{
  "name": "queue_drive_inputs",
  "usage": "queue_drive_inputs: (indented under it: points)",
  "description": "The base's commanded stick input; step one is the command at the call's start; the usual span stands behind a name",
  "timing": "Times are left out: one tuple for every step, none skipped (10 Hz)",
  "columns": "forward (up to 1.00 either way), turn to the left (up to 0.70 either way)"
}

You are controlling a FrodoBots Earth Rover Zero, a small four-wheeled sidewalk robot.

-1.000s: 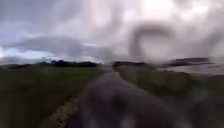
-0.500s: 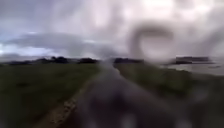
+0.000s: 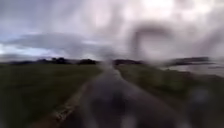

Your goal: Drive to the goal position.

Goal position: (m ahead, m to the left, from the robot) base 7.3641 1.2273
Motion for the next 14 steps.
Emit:
queue_drive_inputs:
  points:
    - [0.7, 0.0]
    - [0.7, 0.0]
    - [0.7, 0.0]
    - [0.7, 0.0]
    - [0.7, 0.0]
    - [0.7, 0.0]
    - [0.7, 0.05]
    - [0.7, 0.11]
    - [0.7, 0.14]
    - [0.7, 0.14]
    - [0.7, 0.12]
    - [0.7, 0.05]
    - [0.7, 0.0]
    - [0.7, 0.0]
